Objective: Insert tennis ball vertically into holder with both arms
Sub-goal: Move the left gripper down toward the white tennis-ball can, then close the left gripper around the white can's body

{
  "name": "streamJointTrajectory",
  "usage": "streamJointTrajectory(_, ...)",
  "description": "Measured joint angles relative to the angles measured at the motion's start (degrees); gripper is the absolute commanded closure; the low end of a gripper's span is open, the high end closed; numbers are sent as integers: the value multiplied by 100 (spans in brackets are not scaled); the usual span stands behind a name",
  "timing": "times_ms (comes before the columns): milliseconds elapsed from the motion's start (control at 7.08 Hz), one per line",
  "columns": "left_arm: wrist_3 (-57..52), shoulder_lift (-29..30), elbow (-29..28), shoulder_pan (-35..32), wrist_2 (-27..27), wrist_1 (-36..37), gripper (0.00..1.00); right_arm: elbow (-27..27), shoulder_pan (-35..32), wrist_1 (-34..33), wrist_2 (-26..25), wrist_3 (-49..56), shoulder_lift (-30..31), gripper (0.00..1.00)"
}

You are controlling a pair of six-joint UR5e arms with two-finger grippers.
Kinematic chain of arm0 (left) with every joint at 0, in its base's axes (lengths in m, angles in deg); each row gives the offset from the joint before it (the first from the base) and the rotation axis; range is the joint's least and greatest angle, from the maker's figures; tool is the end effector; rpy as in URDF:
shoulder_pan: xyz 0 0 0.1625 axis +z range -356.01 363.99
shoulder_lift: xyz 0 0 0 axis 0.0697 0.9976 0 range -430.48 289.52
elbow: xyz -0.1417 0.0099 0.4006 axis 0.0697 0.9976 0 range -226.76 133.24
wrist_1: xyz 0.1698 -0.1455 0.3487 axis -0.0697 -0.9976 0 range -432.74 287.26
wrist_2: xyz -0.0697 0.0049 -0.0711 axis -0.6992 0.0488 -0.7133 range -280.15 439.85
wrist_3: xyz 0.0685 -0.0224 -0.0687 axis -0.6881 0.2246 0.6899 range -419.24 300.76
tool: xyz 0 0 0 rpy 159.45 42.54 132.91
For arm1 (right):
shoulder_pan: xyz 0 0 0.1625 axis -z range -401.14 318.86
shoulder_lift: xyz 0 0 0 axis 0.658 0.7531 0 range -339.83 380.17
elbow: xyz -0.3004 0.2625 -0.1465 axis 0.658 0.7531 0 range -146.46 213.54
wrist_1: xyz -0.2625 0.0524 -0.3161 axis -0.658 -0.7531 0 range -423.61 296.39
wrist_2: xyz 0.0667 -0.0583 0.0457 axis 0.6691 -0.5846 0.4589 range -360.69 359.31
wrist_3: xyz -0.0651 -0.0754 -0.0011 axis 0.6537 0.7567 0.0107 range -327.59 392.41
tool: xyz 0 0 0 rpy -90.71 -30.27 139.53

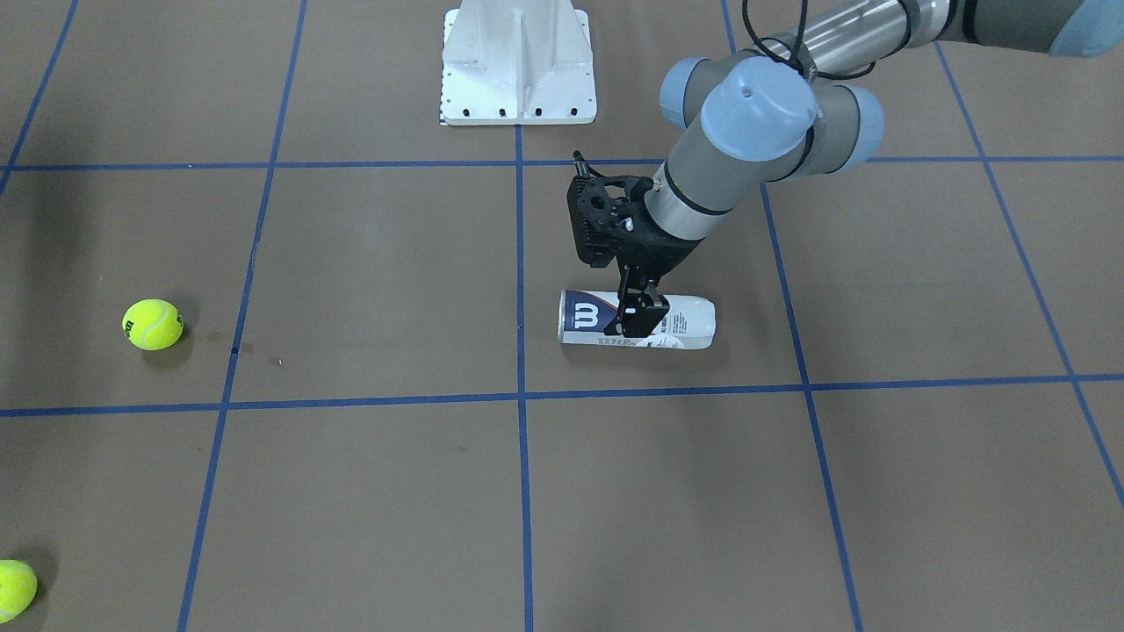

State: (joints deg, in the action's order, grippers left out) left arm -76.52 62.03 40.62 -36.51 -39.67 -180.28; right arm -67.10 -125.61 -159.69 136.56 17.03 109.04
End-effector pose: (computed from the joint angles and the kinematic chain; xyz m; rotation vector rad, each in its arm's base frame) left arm 0.4888 -0.5283 0.1869 0.8765 0.7836 1.2971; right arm 0.0117 -0.5017 0.5649 -0.0576 -0.8277 0.1210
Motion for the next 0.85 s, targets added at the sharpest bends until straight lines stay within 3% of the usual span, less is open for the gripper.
streamJointTrajectory(424,-470,250,-98,302,486,636,3,11,0,-15,3,0,13,0)
streamJointTrajectory(848,-538,321,-239,526,639,835,2,25,0,-15,70,0,16,0)
